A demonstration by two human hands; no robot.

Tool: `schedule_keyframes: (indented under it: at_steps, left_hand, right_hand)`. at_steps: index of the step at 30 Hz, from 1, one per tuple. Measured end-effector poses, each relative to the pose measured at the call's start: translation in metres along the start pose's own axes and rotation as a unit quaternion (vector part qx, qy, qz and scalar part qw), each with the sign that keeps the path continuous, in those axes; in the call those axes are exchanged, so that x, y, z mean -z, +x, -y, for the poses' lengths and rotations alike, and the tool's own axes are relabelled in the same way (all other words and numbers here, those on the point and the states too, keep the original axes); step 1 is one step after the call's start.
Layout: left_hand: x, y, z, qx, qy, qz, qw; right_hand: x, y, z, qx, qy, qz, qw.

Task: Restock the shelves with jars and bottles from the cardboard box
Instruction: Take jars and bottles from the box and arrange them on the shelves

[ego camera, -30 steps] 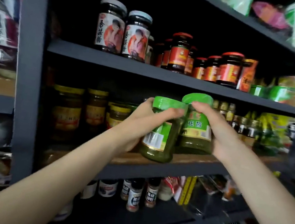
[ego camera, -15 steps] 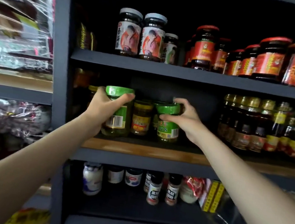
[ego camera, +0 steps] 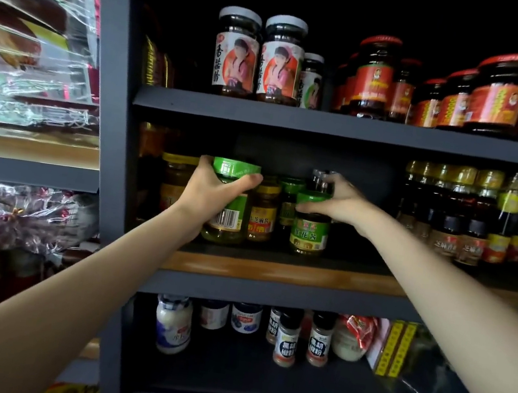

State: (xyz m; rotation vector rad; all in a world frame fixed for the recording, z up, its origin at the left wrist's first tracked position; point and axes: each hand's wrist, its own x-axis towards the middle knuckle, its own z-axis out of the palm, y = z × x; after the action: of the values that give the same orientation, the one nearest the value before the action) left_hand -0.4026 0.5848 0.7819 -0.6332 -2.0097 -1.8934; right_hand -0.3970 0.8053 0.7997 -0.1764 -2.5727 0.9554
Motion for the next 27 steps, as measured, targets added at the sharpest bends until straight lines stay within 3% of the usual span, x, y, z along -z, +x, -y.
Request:
schedule_keyframes:
  at_steps: [19, 21, 23, 24, 26, 27]
  left_hand:
    - [-0.032, 0.009, -0.006, 0.012, 0.007, -0.001, 1.0]
    - [-0.037, 0.008, -0.01, 0.031, -0.013, 0.001, 0.999]
    - [-0.042, 0.007, -0.014, 0.044, -0.043, 0.012, 0.998]
    - [-0.044, 0.007, -0.015, 0.05, -0.057, 0.015, 0.997]
    - [-0.052, 0.007, -0.016, 0.058, -0.092, 0.012, 0.994]
    - [-0.058, 0.007, -0.018, 0.058, -0.104, 0.011, 0.993]
  right_hand:
    - [-0.015, 0.029, 0.006, 0.038, -0.033, 0.028, 0.998]
    - [-0.011, 0.023, 0.008, 0.059, -0.034, -0.027, 0.997]
    - [-0.002, 0.01, 0.011, 0.084, 0.048, -0.086, 0.992]
    - [0.004, 0.003, 0.011, 0.095, 0.121, -0.057, 0.986]
    - [0.011, -0.017, 0.013, 0.1, 0.248, 0.112, 0.957]
    - [0.011, -0.024, 0.014, 0.104, 0.245, 0.175, 0.948]
